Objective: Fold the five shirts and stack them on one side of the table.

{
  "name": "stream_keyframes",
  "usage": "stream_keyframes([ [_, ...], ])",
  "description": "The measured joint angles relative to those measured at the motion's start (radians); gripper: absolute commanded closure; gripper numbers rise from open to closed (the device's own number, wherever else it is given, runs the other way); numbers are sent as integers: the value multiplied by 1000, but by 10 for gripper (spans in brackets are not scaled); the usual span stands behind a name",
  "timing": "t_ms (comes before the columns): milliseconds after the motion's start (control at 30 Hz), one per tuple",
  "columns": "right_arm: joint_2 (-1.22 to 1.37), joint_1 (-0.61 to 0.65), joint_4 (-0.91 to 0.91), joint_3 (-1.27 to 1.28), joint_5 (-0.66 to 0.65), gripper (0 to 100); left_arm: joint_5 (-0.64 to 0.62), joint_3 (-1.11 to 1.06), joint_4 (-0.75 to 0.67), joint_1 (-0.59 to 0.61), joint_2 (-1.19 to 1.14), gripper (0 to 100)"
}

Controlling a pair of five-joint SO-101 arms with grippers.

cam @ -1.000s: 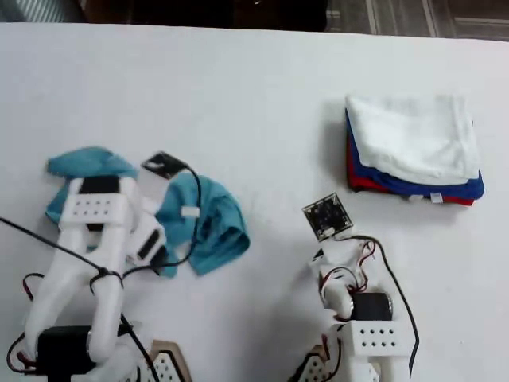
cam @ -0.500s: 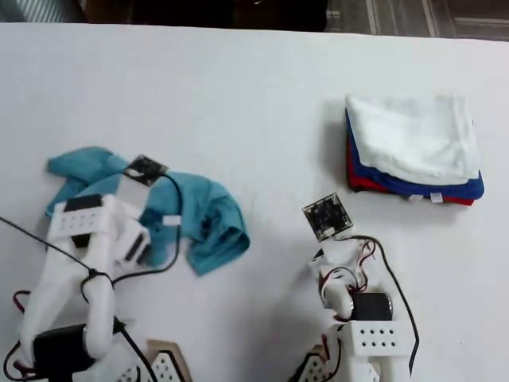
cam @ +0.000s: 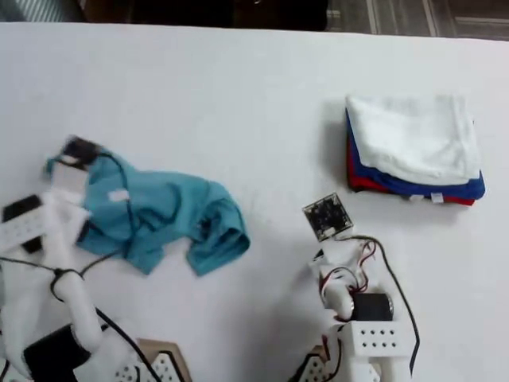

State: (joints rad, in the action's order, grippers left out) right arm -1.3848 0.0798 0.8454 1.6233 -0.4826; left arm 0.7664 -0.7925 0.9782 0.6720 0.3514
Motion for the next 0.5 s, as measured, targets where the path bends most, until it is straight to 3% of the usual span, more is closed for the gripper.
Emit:
stream_keyframes([
  [200, 0, 35, 0, 0, -2, 836, 0, 49, 227, -5, 0, 928],
  [333, 0, 38, 0, 0, 0, 836, -40, 49, 436, -155, 0, 787],
  [500, 0, 38, 0, 0, 0, 836, -114, 49, 485, -315, 0, 771],
])
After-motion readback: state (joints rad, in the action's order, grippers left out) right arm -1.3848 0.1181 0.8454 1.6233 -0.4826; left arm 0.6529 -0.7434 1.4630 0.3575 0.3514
